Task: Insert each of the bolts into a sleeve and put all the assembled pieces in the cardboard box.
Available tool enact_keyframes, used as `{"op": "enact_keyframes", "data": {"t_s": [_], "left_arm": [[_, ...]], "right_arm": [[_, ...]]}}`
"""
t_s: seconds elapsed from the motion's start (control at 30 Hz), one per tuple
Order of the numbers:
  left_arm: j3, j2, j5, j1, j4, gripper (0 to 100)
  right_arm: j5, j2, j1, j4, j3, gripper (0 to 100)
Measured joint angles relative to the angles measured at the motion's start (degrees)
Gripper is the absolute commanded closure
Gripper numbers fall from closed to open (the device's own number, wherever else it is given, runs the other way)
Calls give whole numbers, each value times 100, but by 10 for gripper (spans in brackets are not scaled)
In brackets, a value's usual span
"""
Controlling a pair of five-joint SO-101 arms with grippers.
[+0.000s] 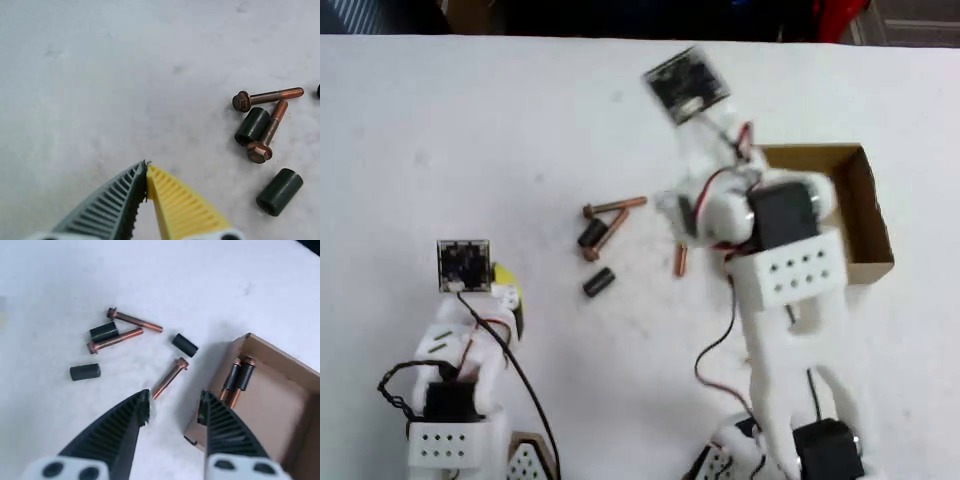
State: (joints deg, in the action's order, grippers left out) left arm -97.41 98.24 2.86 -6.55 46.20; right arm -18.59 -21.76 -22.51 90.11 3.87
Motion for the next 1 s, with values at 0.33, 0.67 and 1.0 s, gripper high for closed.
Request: {"op": "enact_keyframes", "data": {"t_s": [0.33,0.67,1.0], "left_arm": [[0,0,0,-598,0,976],[0,0,0,-1064,0,976],[0,0,0,-1196,0,977]], "right_arm": [[-1468,-580,-791,-1495,-2242,854],[-3244,-589,-1020,-3059,-3815,854],[-4774,-589,-1363,-4563,-4932,854]]}}
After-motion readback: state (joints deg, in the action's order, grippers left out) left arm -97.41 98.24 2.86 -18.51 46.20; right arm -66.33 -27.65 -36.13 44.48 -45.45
